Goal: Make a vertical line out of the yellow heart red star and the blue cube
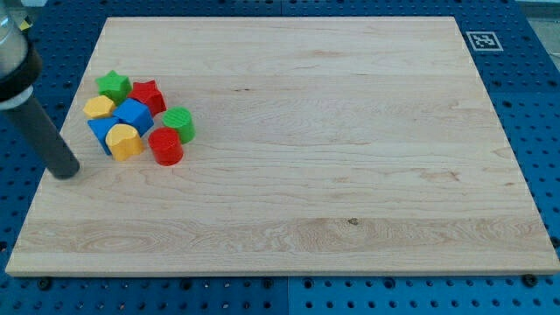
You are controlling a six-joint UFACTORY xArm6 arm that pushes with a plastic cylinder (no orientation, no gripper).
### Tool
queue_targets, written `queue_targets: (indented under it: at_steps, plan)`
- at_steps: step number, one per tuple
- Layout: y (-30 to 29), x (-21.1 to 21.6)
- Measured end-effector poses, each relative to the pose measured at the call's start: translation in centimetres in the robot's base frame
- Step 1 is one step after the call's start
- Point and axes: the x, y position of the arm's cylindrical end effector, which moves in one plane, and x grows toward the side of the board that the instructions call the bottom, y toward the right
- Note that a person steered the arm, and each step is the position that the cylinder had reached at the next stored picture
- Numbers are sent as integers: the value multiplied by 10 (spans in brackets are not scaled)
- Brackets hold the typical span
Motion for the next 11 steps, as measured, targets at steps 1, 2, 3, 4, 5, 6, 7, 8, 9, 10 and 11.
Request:
queue_targets:
  at_steps: [1,2,3,4,5,6,7,8,9,10,11]
  plan:
    - [46,17]
    - [98,17]
    - [136,5]
    - [141,-8]
    - [141,-26]
    - [141,-9]
    - [126,13]
    - [96,10]
    - [79,-11]
    - [78,-45]
    - [82,-84]
